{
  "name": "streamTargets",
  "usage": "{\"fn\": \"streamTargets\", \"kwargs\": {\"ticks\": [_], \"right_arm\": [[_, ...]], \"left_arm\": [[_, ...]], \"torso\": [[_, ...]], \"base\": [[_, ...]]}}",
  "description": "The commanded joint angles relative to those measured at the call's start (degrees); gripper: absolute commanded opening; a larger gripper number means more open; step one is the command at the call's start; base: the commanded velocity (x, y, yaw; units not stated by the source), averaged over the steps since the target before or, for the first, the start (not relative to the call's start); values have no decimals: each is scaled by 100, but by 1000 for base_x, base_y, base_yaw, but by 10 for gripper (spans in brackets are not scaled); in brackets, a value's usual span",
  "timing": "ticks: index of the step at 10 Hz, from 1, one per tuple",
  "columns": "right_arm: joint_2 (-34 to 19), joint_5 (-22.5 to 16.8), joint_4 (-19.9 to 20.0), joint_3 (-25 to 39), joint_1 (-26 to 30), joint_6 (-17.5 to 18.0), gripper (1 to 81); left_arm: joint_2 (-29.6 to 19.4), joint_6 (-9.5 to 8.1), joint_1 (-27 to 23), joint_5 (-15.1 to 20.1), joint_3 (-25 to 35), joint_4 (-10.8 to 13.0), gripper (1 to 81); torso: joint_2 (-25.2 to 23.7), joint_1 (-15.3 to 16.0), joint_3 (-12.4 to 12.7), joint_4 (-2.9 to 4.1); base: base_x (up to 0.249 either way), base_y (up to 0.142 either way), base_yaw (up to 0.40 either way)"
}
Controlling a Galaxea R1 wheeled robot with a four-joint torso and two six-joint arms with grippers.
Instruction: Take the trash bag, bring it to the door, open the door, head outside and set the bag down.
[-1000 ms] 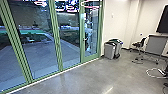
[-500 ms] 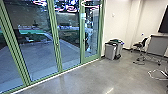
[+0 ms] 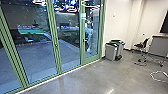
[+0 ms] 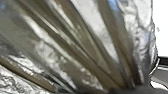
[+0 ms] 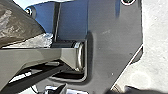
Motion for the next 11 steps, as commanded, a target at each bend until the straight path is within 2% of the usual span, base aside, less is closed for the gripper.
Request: {"fn": "streamTargets", "kwargs": {"ticks": [1, 11], "right_arm": [[4, -358, 7, 16, 274, -12, 811], [22, -358, -2, 16, 283, -12, 811]], "left_arm": [[7, 60, -318, 482, 14, 12, 10], [41, 60, -318, 482, 14, 21, 10]], "torso": [[0, 0, 0, 0], [0, 0, 0, 0]], "base": [[167, 0, 0], [167, -71, 0]]}}
